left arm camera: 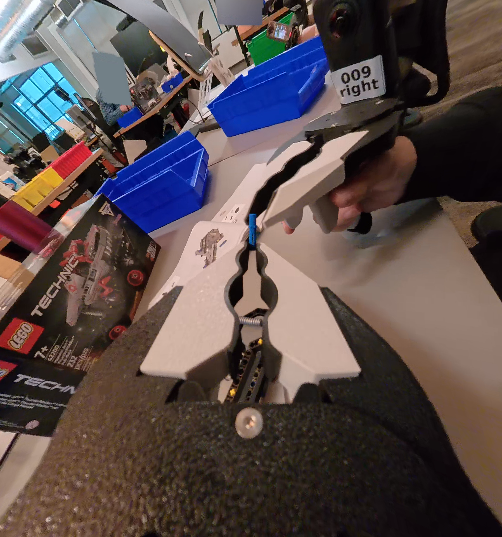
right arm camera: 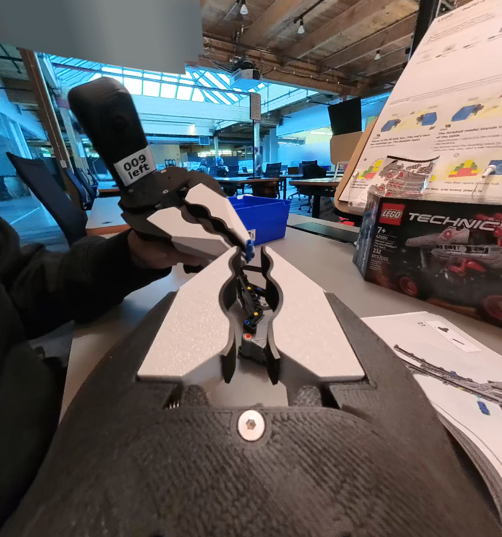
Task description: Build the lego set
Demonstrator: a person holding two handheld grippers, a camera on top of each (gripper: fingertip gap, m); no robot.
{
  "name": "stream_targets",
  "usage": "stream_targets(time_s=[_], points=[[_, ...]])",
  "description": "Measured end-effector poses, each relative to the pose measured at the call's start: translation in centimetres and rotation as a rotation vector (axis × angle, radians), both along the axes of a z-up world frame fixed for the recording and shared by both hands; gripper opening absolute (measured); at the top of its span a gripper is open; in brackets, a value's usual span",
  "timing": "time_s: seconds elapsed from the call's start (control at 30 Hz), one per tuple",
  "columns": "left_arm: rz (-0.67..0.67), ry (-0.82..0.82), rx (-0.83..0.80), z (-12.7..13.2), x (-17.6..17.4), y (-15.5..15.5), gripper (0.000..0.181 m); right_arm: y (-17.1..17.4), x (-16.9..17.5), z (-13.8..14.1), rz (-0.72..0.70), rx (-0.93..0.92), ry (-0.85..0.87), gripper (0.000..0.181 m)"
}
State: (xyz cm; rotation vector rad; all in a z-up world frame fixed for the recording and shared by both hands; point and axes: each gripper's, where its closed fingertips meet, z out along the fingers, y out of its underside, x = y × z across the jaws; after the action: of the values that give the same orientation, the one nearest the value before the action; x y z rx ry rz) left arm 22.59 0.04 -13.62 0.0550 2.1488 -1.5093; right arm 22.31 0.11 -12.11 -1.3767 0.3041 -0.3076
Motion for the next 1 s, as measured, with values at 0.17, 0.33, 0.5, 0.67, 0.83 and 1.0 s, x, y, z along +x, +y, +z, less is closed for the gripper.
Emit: stream_targets(time_s=[0.17, 0.33, 0.5, 0.67, 0.83, 1.0], points=[[-0.012, 0.004, -0.005, 0.1, -0.2, -0.1, 0.002, 0.3, -0.2, 0.6, 0.011, 0.048, 0.029, 0.002], [0.056, -0.02, -0.032, 1.2, 0.9, 1.1, 0.002, -0.1, 0.2, 1.5, -0.047, -0.031, -0.068, 0.002], [0.158, 0.002, -0.247, 4.7, 2.6, 3.9, 0.001, -2.0, 1.8, 2.6, -0.128, -0.004, -0.042, 0.004], [0.056, 0.112, -0.363, 5.8, 1.7, 3.6, 0.002, -0.4, 2.5, 2.4, -0.17, -0.104, -0.095, 0.004], [-0.031, 0.18, -0.419, 6.1, 0.7, 2.8, 0.002, 3.2, 1.3, 2.4, -0.055, -0.168, -0.156, 0.009], [-0.048, 0.146, -0.39, 6.0, 0.5, 3.0, 0.002, 3.3, 0.6, 5.0, 0.06, 0.011, -0.107, 0.013]])
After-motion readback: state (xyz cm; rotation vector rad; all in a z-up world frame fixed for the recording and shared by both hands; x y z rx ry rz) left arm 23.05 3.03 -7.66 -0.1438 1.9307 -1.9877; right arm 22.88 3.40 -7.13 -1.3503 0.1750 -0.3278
